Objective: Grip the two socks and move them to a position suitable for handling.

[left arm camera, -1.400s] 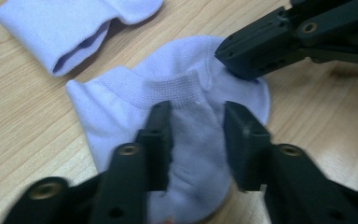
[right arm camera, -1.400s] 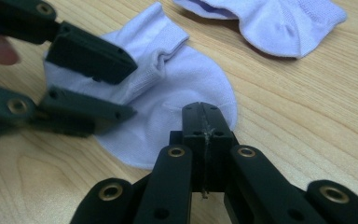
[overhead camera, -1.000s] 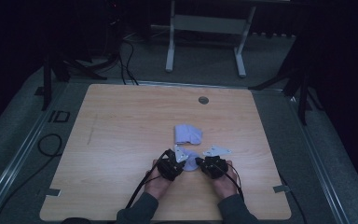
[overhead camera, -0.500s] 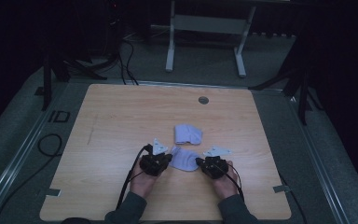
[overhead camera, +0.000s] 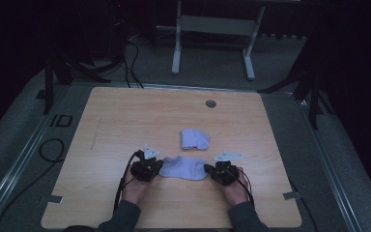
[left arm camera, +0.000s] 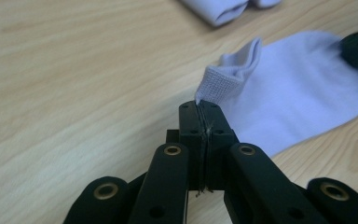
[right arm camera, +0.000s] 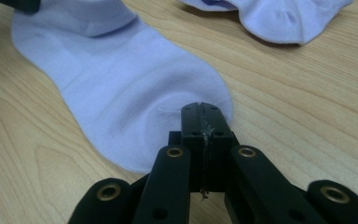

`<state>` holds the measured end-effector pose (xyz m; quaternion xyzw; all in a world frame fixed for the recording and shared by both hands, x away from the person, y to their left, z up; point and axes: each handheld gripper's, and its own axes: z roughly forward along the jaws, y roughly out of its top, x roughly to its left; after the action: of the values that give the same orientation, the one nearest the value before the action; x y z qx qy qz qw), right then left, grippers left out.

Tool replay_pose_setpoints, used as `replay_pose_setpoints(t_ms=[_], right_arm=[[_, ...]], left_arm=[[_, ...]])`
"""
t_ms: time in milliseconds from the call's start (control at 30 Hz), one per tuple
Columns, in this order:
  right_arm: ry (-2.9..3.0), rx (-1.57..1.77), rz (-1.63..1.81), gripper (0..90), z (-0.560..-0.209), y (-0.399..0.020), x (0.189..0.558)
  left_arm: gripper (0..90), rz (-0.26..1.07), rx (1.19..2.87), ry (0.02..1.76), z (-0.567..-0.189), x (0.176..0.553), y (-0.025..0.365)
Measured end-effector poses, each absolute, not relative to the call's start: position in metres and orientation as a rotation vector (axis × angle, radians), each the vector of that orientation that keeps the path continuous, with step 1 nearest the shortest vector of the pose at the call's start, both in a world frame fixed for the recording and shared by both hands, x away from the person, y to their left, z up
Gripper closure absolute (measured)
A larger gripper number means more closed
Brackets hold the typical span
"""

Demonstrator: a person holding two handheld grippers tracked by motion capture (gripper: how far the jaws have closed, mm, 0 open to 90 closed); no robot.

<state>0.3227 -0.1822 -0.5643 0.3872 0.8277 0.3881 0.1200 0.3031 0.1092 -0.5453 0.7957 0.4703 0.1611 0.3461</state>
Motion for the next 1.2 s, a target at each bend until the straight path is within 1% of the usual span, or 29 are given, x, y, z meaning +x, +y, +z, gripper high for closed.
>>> replay_pose_setpoints(t_ms=[133, 467, 633, 733, 833, 867, 1000, 1200], right_arm=[[2.427, 1.115, 1.133, 88.8, -0.564, -0.183, 0.323], [2.435, 1.097, 1.128, 88.1, -0.564, -0.183, 0.322], [2.446, 1.081, 1.122, 87.2, -0.563, -0.183, 0.321], [2.452, 1.058, 1.105, 86.1, -0.563, -0.182, 0.320], [2.457, 1.036, 1.090, 86.1, -0.562, -0.182, 0.319], [2.460, 1.032, 1.083, 86.1, -0.562, -0.182, 0.319], [2.472, 1.015, 1.078, 86.1, -0.561, -0.182, 0.320], [2.475, 1.010, 1.074, 86.0, -0.561, -0.181, 0.320]], left_arm=[[88.3, 0.401, 2.117, 1.235, -0.554, 0.302, 0.114], [86.6, 0.391, 2.139, 1.236, -0.554, 0.291, 0.122], [80.3, 0.358, 2.147, 1.230, -0.553, 0.283, 0.125], [77.3, 0.361, 2.152, 1.234, -0.552, 0.280, 0.127], [73.5, 0.357, 2.135, 1.233, -0.551, 0.280, 0.129], [73.5, 0.345, 2.101, 1.231, -0.549, 0.281, 0.132], [69.3, 0.384, 2.075, 1.227, -0.547, 0.284, 0.136], [66.8, 0.435, 2.045, 1.260, -0.547, 0.291, 0.145]])
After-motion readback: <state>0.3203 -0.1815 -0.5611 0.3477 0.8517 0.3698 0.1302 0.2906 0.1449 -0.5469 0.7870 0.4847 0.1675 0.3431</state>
